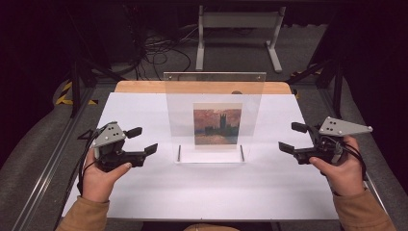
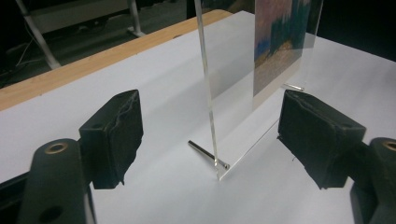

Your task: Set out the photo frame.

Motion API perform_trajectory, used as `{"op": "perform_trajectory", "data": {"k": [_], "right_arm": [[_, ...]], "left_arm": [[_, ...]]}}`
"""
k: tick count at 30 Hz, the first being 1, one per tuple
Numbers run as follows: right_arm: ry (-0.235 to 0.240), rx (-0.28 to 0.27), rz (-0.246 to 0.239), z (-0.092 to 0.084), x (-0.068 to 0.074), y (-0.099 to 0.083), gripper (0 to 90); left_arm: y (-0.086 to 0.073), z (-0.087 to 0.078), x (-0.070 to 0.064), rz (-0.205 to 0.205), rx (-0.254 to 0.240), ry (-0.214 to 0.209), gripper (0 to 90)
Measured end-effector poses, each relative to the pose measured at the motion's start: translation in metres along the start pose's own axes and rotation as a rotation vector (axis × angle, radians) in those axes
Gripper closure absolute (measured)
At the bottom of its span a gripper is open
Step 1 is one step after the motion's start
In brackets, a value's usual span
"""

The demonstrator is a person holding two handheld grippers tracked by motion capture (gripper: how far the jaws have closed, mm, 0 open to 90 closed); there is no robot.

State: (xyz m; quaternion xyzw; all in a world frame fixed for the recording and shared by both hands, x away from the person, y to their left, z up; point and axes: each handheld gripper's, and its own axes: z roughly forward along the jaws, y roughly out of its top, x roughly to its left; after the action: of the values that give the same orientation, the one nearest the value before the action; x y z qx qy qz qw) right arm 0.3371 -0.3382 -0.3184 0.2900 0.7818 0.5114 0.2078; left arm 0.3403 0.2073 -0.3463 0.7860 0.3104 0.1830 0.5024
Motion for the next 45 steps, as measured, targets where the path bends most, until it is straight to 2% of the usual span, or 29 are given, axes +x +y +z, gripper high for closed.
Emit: {"op": "perform_trajectory", "data": {"k": [3, 5, 10, 16, 20, 24, 26, 27, 29, 30, 35, 39, 41, 43, 45], "right_arm": [[-0.002, 0.011, 0.007, -0.003, -0.002, -0.008, 15.3], [-0.004, 0.011, 0.014, -0.004, -0.003, -0.014, 15.1], [-0.004, 0.016, 0.028, -0.004, -0.004, -0.025, 14.7], [-0.005, -0.003, 0.041, 0.002, -0.006, -0.047, 13.9], [-0.014, -0.017, 0.044, 0.009, -0.005, -0.062, 13.9], [-0.019, -0.008, 0.048, 0.02, -0.003, -0.078, 14.3], [-0.016, 0.0, 0.049, 0.025, -0.001, -0.087, 14.5], [-0.014, 0.008, 0.042, 0.027, -0.001, -0.091, 14.6], [-0.005, 0.021, 0.039, 0.032, -0.001, -0.096, 14.6], [-0.002, 0.011, 0.045, 0.035, -0.001, -0.099, 14.8], [-0.024, 0.009, 0.04, 0.041, -0.001, -0.111, 14.9], [-0.02, 0.026, 0.054, 0.046, 0.0, -0.118, 14.8], [-0.015, 0.035, 0.067, 0.048, -0.001, -0.12, 14.1], [-0.018, 0.047, 0.068, 0.05, -0.001, -0.121, 13.6], [-0.018, 0.053, 0.066, 0.051, 0.0, -0.122, 13.6]], "left_arm": [[-0.012, -0.001, 0.002, 0.008, -0.003, 0.0, 18.6], [-0.019, -0.001, 0.002, -0.006, -0.009, -0.005, 16.1], [-0.033, -0.001, 0.005, -0.009, -0.009, 0.005, 12.9], [-0.059, 0.004, 0.008, -0.06, -0.012, 0.041, 10.4], [-0.071, 0.008, 0.009, -0.07, -0.024, 0.076, 10.4], [-0.082, 0.01, 0.009, -0.068, -0.058, 0.088, 11.0], [-0.087, 0.012, 0.008, -0.067, -0.053, 0.089, 11.0], [-0.089, 0.014, 0.009, -0.054, -0.042, 0.089, 11.0], [-0.096, 0.018, 0.009, -0.062, -0.035, 0.097, 10.9], [-0.1, 0.02, 0.009, -0.075, -0.033, 0.086, 10.9], [-0.109, 0.029, 0.01, -0.095, -0.002, 0.093, 10.8], [-0.112, 0.033, 0.01, -0.093, -0.009, 0.096, 10.9], [-0.115, 0.037, 0.01, -0.106, -0.014, 0.08, 11.0], [-0.114, 0.039, 0.008, -0.11, 0.001, 0.086, 11.5], [-0.114, 0.039, 0.008, -0.105, -0.009, 0.088, 11.7]]}}
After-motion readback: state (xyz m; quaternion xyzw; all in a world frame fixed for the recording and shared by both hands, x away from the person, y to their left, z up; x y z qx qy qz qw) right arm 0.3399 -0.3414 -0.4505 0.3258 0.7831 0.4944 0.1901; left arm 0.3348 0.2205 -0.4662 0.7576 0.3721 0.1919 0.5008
